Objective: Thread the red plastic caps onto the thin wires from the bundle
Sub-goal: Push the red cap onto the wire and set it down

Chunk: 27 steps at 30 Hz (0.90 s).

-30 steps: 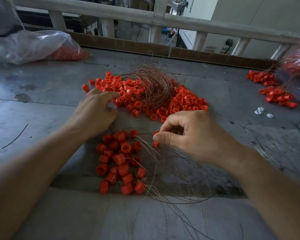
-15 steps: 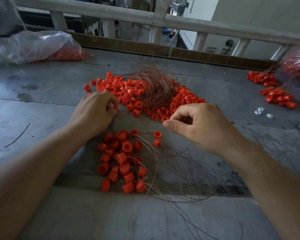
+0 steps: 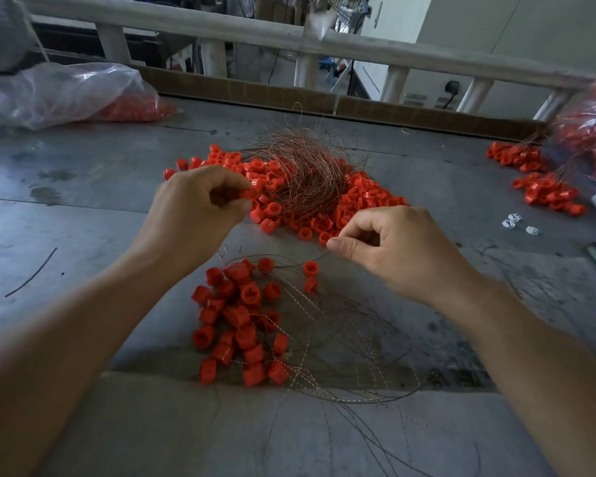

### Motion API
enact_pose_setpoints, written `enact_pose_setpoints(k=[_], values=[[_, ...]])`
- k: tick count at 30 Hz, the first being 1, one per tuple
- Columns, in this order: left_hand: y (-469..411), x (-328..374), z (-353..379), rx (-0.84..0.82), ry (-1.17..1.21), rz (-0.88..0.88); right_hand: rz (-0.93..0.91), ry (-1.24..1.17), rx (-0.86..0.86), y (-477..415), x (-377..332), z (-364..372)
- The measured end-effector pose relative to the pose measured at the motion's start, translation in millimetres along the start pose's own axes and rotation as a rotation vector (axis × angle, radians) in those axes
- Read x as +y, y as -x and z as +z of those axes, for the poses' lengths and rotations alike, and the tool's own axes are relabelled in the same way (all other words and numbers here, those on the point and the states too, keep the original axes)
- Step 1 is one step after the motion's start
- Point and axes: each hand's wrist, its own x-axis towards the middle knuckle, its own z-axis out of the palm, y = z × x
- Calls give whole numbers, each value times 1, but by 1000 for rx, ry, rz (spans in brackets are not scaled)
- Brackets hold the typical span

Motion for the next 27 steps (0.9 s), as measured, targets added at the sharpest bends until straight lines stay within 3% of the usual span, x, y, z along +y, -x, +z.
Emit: enact_pose_setpoints(k=[4,19,27], values=[[6,10,1,-43,45,112,-4,-1,0,1,-1,1],[15,17,0,-79,304,80,-28,-8,-2,2,-2,2],[29,37,-3,-179,439,166,-233,-162,92,3,-10,14]])
